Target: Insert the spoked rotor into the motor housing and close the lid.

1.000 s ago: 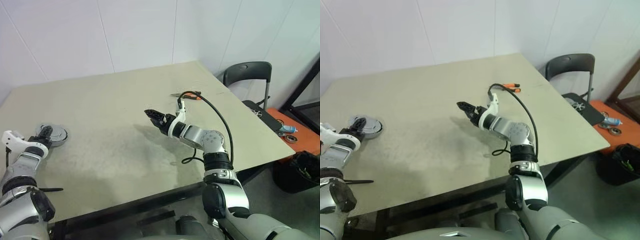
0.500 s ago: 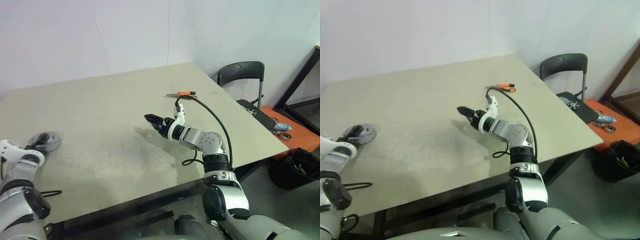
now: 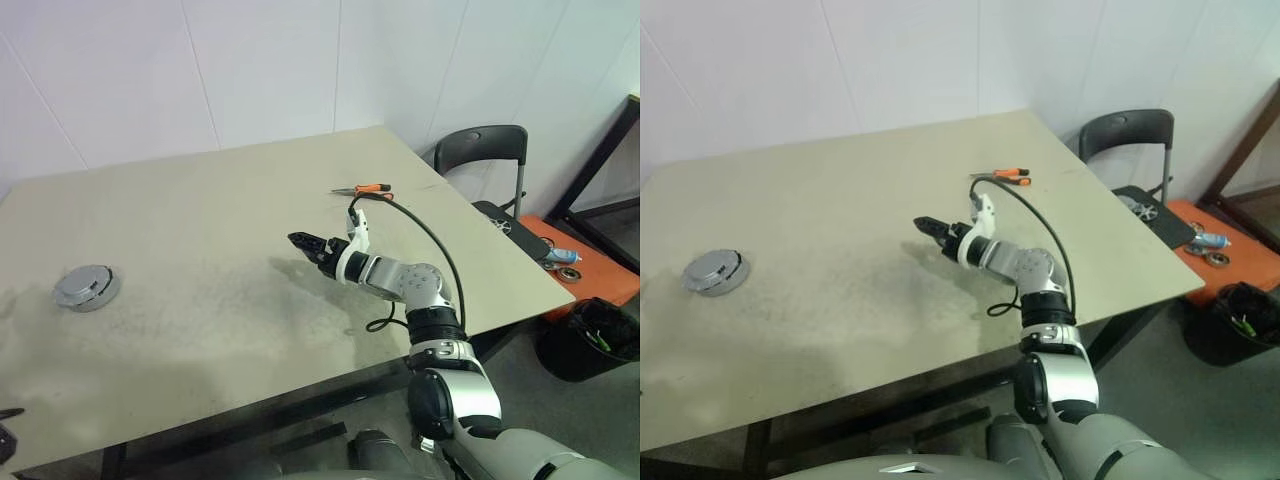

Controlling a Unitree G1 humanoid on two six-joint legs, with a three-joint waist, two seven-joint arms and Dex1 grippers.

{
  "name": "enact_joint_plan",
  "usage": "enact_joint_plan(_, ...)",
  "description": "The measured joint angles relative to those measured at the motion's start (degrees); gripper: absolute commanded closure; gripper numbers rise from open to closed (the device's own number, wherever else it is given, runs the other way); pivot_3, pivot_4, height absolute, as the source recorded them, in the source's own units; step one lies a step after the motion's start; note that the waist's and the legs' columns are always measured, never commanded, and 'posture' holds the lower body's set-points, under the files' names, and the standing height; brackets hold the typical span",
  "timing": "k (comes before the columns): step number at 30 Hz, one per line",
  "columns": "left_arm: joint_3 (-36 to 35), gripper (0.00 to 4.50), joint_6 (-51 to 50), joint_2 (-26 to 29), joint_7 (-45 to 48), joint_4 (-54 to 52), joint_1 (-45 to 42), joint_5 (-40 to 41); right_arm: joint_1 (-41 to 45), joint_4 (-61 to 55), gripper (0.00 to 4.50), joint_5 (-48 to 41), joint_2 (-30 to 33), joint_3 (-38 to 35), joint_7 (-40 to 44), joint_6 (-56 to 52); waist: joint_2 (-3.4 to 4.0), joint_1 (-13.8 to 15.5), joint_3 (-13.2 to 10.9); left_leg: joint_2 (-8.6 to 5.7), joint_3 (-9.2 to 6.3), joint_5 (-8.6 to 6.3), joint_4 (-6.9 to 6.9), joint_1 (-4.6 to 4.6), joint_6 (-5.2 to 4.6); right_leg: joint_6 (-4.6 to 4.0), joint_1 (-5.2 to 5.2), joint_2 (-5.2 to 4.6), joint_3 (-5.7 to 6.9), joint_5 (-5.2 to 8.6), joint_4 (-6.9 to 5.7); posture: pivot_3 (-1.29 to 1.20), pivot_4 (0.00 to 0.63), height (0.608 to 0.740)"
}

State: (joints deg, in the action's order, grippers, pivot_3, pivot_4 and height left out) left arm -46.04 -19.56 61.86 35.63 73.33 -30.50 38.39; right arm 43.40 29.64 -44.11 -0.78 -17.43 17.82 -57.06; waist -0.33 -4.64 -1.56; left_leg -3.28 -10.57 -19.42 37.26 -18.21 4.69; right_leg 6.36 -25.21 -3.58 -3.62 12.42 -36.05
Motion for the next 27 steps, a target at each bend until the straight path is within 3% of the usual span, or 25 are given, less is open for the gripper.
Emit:
enact_joint_plan(5,12.57,0.32,-4.98,-0.06,14.71,-12.29,-11.41,-4.2,1.88,-7.86,0.97,2.87,13.11,7.92,10.61,-1.96,-0.1,1.37,0.0,-0.02,-0.11,0.0,0.09,0.08,0.0,0.0,0.24,-0.01,0.19,0.01,0.04,0.0,0.0,0.74)
enact_joint_plan(8,20.83,0.32,-10.72,-3.04,24.3,-28.92,-14.33,-3.87,2.96,-16.46,0.97,6.84,20.1,16.4,20.44,1.75,0.04,0.57,0.01,0.0,-0.03,-0.01,0.01,0.13,-0.01,0.03,0.28,-0.02,0.14,0.03,0.11,0.0,0.0,0.74)
enact_joint_plan(10,25.35,0.32,-13.38,-5.51,27.5,-36.8,-14.29,-3.76,2.97,-19.81,0.97,8.23,23.25,19.86,25.6,3.9,0.24,-0.05,-0.07,0.05,0.16,-0.02,-0.1,0.27,-0.04,0.05,0.27,0.01,0.01,0.05,0.1,0.0,0.0,0.74)
enact_joint_plan(14,36.39,0.32,-13.34,-10.16,33.07,-50.92,-3.17,-6.67,0.97,-23.94,0.97,16.03,29.07,28.54,33.47,12.81,0.57,-1.6,-0.09,0.09,0.67,-0.11,-0.24,0.58,-0.19,0.08,0.29,0.01,-0.38,0.08,0.09,0.0,0.0,0.74)
enact_joint_plan(17,41.63,0.32,-12.49,-15.67,32.3,-54.06,4.76,-9.33,-2.73,-22.99,0.97,20.61,28.65,31.8,33.54,16.49,0.36,-1.63,-0.25,0.11,0.73,-0.13,-0.13,0.62,-0.24,0.07,0.31,0.04,-0.47,0.07,0.01,0.0,0.0,0.74)
enact_joint_plan(20,43.22,0.32,-12.44,-20.34,25.73,-55.61,8.28,-12.3,-4.7,-21.31,0.97,23.23,25.16,31.85,29.04,17.17,0.05,-0.59,-0.45,0.11,0.68,-0.12,0.0,0.56,-0.21,0.02,0.3,0.05,-0.46,0.02,0.0,0.0,0.0,0.74)
enact_joint_plan(27,36.85,0.32,-15.49,-24.64,15.99,-64.04,14.78,-10.04,-10.48,-24.33,0.97,25.9,21.59,29.81,20.16,17.43,0.02,2.34,-0.44,0.1,0.7,-0.15,-0.07,0.54,-0.26,0.01,0.35,0.02,-0.44,0.01,0.22,0.0,0.0,0.74)
